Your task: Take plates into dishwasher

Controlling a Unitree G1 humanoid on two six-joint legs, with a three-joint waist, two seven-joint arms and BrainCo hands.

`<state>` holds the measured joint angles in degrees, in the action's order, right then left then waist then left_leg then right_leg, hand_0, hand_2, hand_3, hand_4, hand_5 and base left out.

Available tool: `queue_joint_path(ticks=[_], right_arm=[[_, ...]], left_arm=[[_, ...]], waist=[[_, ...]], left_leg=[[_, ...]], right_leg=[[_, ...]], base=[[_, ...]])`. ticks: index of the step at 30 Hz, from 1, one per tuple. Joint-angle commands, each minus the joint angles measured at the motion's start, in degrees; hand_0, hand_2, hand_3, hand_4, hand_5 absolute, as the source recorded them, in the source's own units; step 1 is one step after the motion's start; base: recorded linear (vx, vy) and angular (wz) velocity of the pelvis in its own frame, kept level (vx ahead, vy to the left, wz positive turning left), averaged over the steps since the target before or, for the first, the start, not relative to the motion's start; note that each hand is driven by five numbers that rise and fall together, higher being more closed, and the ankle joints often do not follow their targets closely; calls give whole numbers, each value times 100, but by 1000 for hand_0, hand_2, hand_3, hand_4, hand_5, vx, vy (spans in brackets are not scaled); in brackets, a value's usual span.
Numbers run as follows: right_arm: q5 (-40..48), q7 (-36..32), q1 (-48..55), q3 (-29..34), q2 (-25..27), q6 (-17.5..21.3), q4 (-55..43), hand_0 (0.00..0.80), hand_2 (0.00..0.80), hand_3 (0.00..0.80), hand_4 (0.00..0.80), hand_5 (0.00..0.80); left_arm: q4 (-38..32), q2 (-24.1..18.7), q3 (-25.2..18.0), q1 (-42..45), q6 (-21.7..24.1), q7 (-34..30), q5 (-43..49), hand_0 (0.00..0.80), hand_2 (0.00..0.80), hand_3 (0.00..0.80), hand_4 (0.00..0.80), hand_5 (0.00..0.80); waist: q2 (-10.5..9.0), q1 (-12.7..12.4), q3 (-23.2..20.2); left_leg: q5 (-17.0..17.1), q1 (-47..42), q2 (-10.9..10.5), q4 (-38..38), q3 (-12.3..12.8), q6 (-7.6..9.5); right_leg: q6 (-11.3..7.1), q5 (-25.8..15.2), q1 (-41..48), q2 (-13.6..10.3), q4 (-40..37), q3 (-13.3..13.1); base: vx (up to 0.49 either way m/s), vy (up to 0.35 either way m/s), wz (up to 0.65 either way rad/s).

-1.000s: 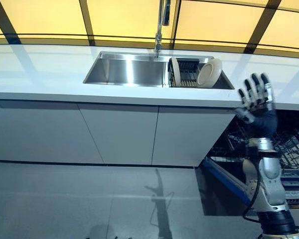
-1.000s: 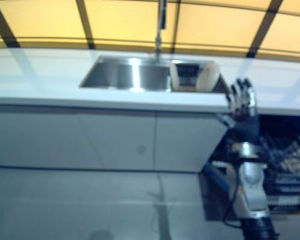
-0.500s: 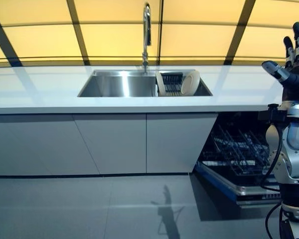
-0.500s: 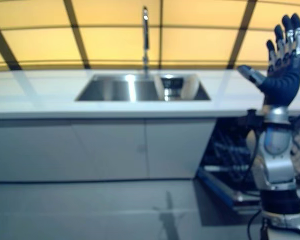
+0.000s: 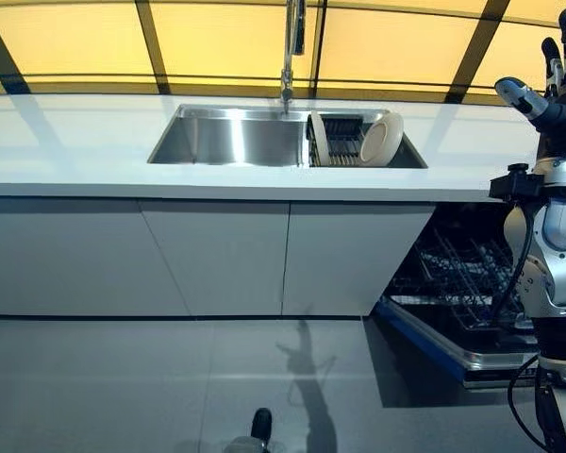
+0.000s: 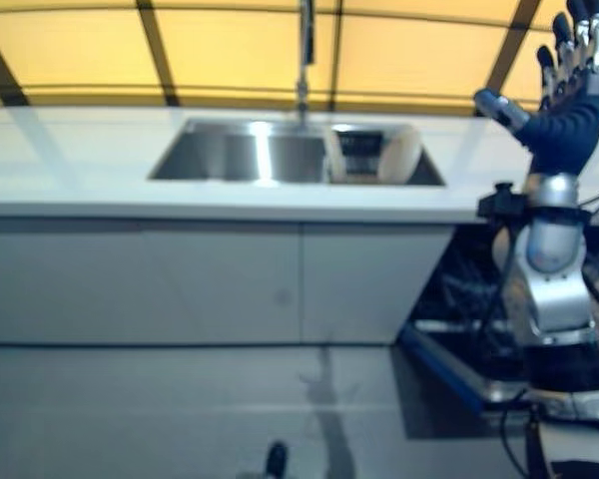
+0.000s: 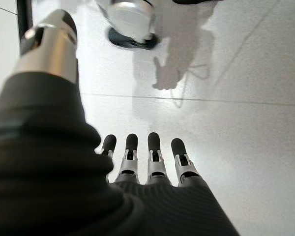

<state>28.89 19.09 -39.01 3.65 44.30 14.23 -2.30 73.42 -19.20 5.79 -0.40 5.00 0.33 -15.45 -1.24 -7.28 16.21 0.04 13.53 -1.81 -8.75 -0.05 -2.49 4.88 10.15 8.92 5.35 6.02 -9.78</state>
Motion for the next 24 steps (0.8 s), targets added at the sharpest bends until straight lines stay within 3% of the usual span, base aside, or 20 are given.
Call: queue_joint_path(ticks=[1,2,3,5,6,7,8,9,10,12,15,17,20,22,23,24], right_arm=[[119,-36,-41,123,140,137,72,0,0,0,0,0],[162,-51,-32,224,132,86,108,0,0,0,0,0],[181,-60,-30,235,136,85,119,0,0,0,0,0],[279,-90,-29,278,155,73,198,0,0,0,0,0],[318,-149,13,319,138,100,276,0,0,0,0,0],[441,-247,77,347,169,153,359,0,0,0,0,0],[452,-258,73,338,171,166,362,0,0,0,0,0],[446,-298,10,280,167,172,353,0,0,0,0,0],[456,-298,-20,273,184,156,358,0,0,0,0,0],[539,-181,-254,240,327,-107,361,0,0,0,0,0],[840,-114,-465,156,590,-113,599,0,0,0,0,0],[889,-173,-401,118,564,50,644,0,0,0,0,0],[752,-137,-281,168,468,-83,392,0,0,0,0,0],[535,-12,-186,247,316,-305,35,0,0,0,0,0],[469,57,-194,220,274,-306,0,0,0,0,0,0],[476,112,-192,172,291,-301,-36,0,0,0,0,0]], left_arm=[[103,-271,49,-32,158,-9,-7,0,0,0,0,0],[120,-291,15,-47,209,-40,21,0,0,0,0,0],[130,-299,10,-48,222,-48,15,0,0,0,0,0],[218,-346,-60,-48,322,-151,9,0,0,0,0,0],[268,-387,-83,-52,364,-206,22,0,0,0,0,0],[314,-422,-102,-50,407,-257,45,0,0,0,0,0],[303,-422,-100,-48,404,-257,25,0,0,0,0,0],[148,-434,-57,-38,348,-239,-130,0,0,0,0,0],[73,-431,-55,-39,297,-221,-139,0,0,0,0,0],[-145,-460,-8,-35,126,-132,-85,0,0,0,0,0],[-122,-507,2,-130,33,-23,-9,0,0,0,0,0],[-96,-488,16,-172,-26,99,-96,0,0,0,0,0],[-116,-409,27,-146,-110,225,-151,0,0,0,0,0],[-98,-350,4,-103,-117,291,-79,0,0,0,0,0],[-21,-377,-37,-126,-96,252,1,0,0,0,0,0],[78,-396,-36,-154,-45,214,8,0,0,0,0,0]], waist=[[-524,-141,-615],[-615,-172,-694],[-635,-174,-716],[-673,-183,-829],[-574,-166,-885],[-327,-91,-893],[-280,-75,-871],[-21,52,-681],[13,66,-646],[-53,121,-557],[-385,287,-466],[-453,485,-375],[-364,633,-298],[-337,682,-306],[-362,688,-374],[-442,722,-410]], left_leg=[[334,521,-436,-273,312,560],[276,469,-448,-274,251,642],[275,454,-456,-251,239,657],[295,325,-463,-65,184,733],[247,149,-378,57,178,794],[205,-105,-192,141,114,845],[197,-136,-159,139,110,846],[111,-346,10,74,43,866],[106,-393,25,85,29,871],[64,-563,-80,154,-100,838],[-126,-891,-341,276,-416,689],[-264,-1254,-395,363,-624,616],[-420,-1636,-344,373,-806,623],[-550,-1799,-323,359,-951,670],[-541,-1765,-316,363,-974,673],[-545,-1723,-382,296,-1031,640]], right_leg=[[-574,-202,500,-407,3,610],[-755,-408,444,-591,331,765],[-809,-516,401,-641,458,796],[-1073,-1090,146,-853,1206,911],[-1182,-1622,-157,-973,2323,1043],[-1192,-1979,-790,-989,3591,1023],[-1200,-2003,-1034,-955,3846,1007],[-1176,-2091,-2450,-952,4925,1076],[-1167,-2100,-2692,-987,4858,1122],[-1118,-1947,-3009,-1110,3957,1254],[-1136,-2005,-2735,-1297,1405,1438],[-1249,-2160,-2689,-1212,-157,1473],[-1264,-2345,-2853,-1071,-412,1464],[-1195,-2362,-2915,-1052,69,1255],[-1127,-2161,-2664,-1043,-104,1094],[-1133,-2225,-2563,-1084,-142,974]], base=[[332,100,-38],[192,72,-42],[208,102,-52],[180,137,-20],[309,271,-10],[247,252,-13],[163,318,-11],[31,192,-13],[207,133,-31],[322,-140,-26],[411,-257,46],[542,-261,51],[413,-104,38],[417,-202,52],[287,-250,48],[263,-253,61]])
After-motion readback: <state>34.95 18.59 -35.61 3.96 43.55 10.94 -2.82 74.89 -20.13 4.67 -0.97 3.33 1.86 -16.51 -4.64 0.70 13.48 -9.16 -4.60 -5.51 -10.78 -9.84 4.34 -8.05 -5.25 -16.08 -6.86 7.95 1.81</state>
